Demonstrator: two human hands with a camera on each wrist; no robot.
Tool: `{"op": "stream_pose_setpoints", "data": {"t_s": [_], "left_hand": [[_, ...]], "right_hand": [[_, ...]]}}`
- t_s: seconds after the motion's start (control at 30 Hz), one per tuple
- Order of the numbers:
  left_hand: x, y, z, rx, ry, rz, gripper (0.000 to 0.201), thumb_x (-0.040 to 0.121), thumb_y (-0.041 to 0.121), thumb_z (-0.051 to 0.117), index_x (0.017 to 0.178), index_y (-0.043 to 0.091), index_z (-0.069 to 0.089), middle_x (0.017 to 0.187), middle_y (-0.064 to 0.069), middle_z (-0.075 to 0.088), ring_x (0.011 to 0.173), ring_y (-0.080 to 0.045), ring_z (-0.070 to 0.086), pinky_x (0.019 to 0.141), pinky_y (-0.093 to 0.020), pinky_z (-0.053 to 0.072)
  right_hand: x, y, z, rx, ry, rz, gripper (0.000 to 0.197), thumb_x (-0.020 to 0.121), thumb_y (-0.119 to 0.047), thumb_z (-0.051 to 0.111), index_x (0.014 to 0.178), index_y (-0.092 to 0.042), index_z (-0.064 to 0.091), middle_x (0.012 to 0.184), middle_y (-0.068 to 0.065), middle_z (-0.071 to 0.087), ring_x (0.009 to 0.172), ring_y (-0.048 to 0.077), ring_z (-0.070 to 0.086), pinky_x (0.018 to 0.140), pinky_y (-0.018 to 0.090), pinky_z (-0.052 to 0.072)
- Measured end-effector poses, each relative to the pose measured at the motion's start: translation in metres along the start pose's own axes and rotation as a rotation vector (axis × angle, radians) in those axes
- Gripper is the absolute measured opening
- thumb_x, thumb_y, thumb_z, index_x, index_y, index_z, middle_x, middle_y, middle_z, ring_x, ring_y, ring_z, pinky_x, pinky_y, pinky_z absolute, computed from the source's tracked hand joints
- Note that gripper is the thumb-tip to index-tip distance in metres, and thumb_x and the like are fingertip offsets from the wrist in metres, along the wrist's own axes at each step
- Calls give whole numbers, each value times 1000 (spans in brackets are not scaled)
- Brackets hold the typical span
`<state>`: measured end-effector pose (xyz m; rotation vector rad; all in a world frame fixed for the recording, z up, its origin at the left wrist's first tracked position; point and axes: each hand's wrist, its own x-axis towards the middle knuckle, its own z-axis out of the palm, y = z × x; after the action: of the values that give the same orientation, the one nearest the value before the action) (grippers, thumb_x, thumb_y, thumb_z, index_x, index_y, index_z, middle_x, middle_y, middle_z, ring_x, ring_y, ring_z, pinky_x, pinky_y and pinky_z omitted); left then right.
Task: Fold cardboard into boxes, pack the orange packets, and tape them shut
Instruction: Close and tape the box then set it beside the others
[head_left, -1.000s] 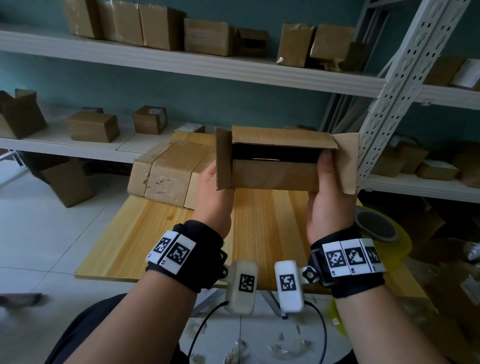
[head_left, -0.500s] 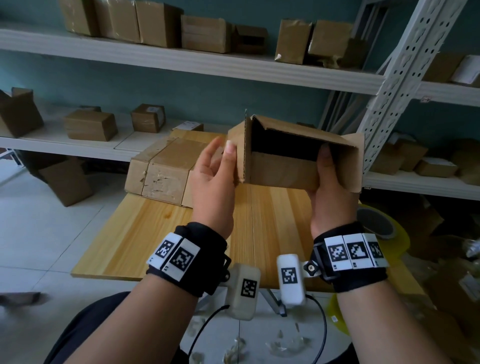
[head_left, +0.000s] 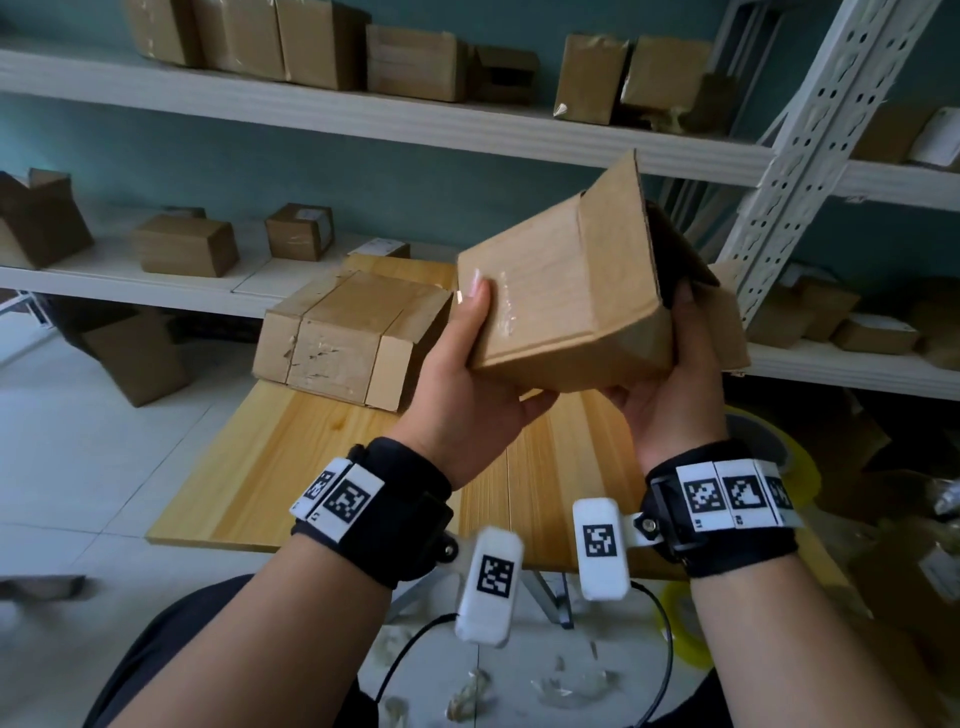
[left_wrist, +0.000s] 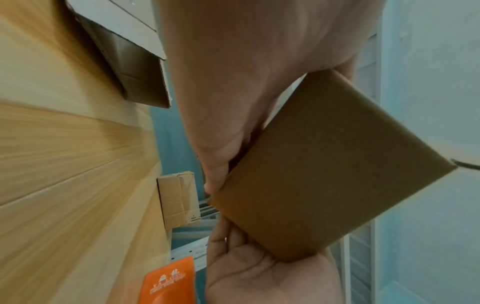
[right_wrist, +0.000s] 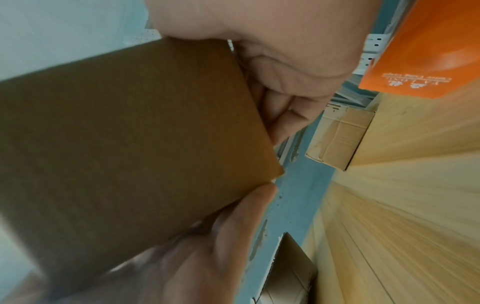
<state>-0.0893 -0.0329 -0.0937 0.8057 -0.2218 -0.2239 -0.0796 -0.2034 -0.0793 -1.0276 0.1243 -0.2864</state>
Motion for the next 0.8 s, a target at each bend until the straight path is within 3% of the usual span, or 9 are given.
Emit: {"op": "stream_pose_setpoints", "data": {"t_s": [0.1, 0.17, 0.27, 0.4, 0.47, 0.53, 0.63, 0.73, 0.8], "left_hand": [[3, 4, -2, 60, 87, 26, 63, 104, 59, 51, 151, 18, 54, 149, -19, 61, 141, -37, 56, 119, -59, 43], [5, 8, -5, 121, 131, 48, 56, 107, 54, 47, 145, 15, 59, 143, -21, 64, 133, -34, 63, 115, -55, 49], [4, 9, -7, 196, 220, 132, 46, 108, 43, 54, 136, 10, 68, 139, -24, 66, 117, -29, 68, 105, -47, 58], [2, 2, -6, 218, 481, 327, 34, 99, 32, 72, 127, 13, 76, 114, -9, 80, 101, -18, 76, 84, -38, 64], [4, 4, -9, 208, 552, 378, 35, 97, 28, 76, 129, 13, 73, 103, -3, 82, 94, -15, 77, 81, -34, 63], [6, 8, -9, 114, 505, 310, 46, 101, 30, 72, 142, 13, 60, 108, -3, 81, 104, -19, 77, 87, -37, 64], [5, 12, -3, 26, 316, 129, 55, 109, 54, 50, 148, 16, 56, 128, -11, 76, 118, -26, 74, 90, -38, 64], [6, 5, -1, -25, 345, 0, 57, 110, 60, 40, 141, 19, 63, 121, -14, 78, 99, -27, 79, 69, -33, 65], [8, 1, -4, -44, 387, -43, 55, 111, 57, 39, 139, 16, 64, 116, -16, 79, 86, -26, 80, 60, -30, 63]], "right_hand": [[0, 0, 1, 2, 17, 12, 51, 94, -54, 67, 137, -29, 60, 116, -3, 80, 109, 18, 76, 94, 45, 60], [0, -2, 1, -2, 13, -7, 44, 93, -52, 69, 131, -33, 61, 116, -6, 80, 110, 16, 75, 99, 49, 58], [2, -4, -1, 14, -31, 23, 62, 84, -56, 71, 141, -33, 58, 126, -5, 76, 117, 19, 73, 108, 55, 51], [-1, 1, 2, -15, -84, 48, 68, 83, -62, 73, 143, -35, 56, 132, -3, 73, 121, 22, 70, 109, 57, 48], [-3, 5, 4, -76, -94, 3, 68, 81, -65, 71, 142, -38, 55, 134, -6, 72, 124, 19, 68, 110, 55, 49], [-6, 6, 4, -113, -141, -55, 74, 78, -75, 70, 141, -40, 54, 137, -6, 70, 127, 19, 66, 112, 53, 50], [-8, 2, 6, -128, -277, -113, 93, 67, -88, 62, 145, -39, 51, 147, -1, 63, 135, 23, 61, 112, 54, 49], [-10, -5, 7, -55, -314, -84, 110, 72, -98, 35, 151, -23, 52, 148, 11, 62, 138, 32, 58, 114, 57, 45], [-9, -5, 3, -36, -300, -33, 101, 88, -90, 14, 146, -20, 58, 140, 12, 68, 133, 32, 62, 112, 53, 46]]}}
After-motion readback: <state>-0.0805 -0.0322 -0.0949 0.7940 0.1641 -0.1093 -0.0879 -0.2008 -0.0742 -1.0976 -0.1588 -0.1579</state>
